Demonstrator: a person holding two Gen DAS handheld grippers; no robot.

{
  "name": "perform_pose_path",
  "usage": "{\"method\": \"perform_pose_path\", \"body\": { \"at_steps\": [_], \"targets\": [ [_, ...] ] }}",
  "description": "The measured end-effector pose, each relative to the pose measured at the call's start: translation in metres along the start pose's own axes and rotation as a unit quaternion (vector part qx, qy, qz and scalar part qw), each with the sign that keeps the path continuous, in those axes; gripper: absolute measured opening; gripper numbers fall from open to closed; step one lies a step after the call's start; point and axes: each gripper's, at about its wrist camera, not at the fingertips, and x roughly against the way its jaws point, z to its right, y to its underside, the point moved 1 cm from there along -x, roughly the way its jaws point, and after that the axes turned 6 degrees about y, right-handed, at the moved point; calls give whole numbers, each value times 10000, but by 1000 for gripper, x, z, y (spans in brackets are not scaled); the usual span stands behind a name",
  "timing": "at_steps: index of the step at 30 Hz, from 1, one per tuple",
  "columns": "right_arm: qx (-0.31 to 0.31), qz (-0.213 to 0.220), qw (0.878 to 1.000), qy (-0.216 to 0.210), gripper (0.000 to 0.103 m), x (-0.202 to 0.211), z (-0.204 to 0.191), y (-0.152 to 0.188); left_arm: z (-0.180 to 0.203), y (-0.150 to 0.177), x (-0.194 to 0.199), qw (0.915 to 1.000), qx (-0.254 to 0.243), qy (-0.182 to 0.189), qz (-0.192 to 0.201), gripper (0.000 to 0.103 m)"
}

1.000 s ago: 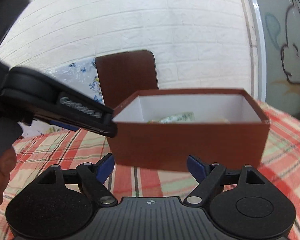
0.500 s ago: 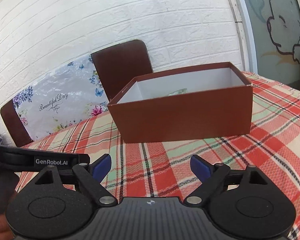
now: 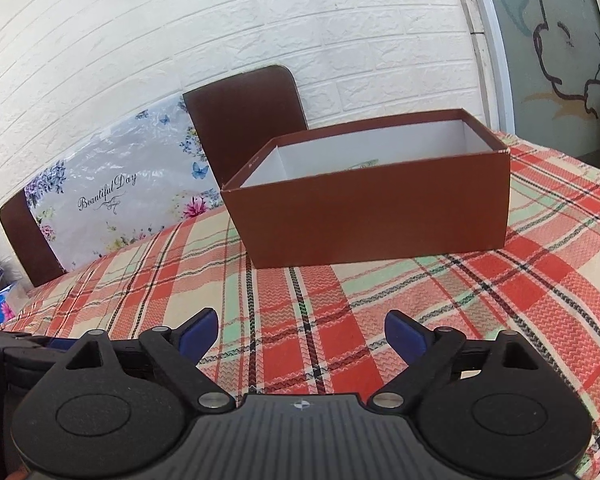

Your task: Organize objects

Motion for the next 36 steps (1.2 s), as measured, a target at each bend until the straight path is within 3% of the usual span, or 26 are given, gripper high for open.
{"method": "perform_pose_path", "body": {
  "at_steps": [12,27,33,36],
  "targets": [
    [-145,-486,9987,-53,96,-16,1,8,-8,11,-6,9991,125,-297,-278,103],
    [-270,-751,9968,-85,98,-29,9,8,-10,20,-23,9956,213,-421,-814,103],
    [-279,-743,9968,-78,98,-31,9,7,-7,18,-15,9935,25,-998,-543,103],
    [-288,-764,9966,-92,98,-33,10,7,-9,16,-8,9947,9,-953,-393,103]
  ]
}}
